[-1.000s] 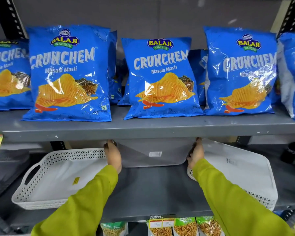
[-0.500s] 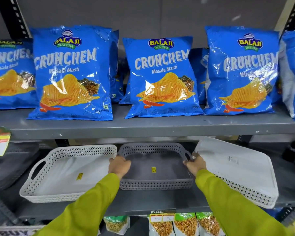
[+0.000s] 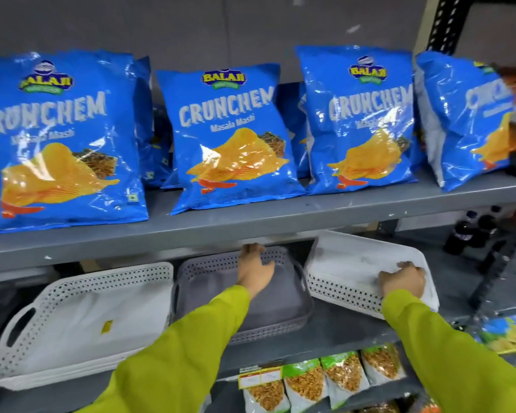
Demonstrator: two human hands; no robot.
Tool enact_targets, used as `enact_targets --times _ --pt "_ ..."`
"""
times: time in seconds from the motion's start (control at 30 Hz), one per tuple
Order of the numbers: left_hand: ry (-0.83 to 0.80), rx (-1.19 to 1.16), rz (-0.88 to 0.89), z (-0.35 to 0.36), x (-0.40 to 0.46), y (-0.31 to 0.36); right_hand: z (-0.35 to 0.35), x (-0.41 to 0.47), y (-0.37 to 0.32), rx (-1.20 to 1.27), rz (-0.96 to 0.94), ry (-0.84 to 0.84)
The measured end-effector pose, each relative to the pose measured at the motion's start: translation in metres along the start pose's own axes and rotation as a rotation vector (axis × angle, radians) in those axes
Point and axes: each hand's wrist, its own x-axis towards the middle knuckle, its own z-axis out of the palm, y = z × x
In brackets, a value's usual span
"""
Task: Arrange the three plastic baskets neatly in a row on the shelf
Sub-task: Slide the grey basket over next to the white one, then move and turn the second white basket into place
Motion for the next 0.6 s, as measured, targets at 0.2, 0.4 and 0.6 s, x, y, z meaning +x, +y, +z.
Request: enact_targets --times 0.2,0.4,0.6 --pt "-0.269 -0.073 -0.017 0.081 0.016 0.065 -0.047 0.069 0.043 -0.124 0.184 -0.248" --pt "-0.405 0.074 0.009 0.124 0.045 0.081 -0.066 0.123 0.072 -0.063 0.178 -0.441" --pt "-0.373 0.312 -0.05 0.152 0.063 0.074 -0.057 0.129 0.082 -0.104 0.195 -0.62"
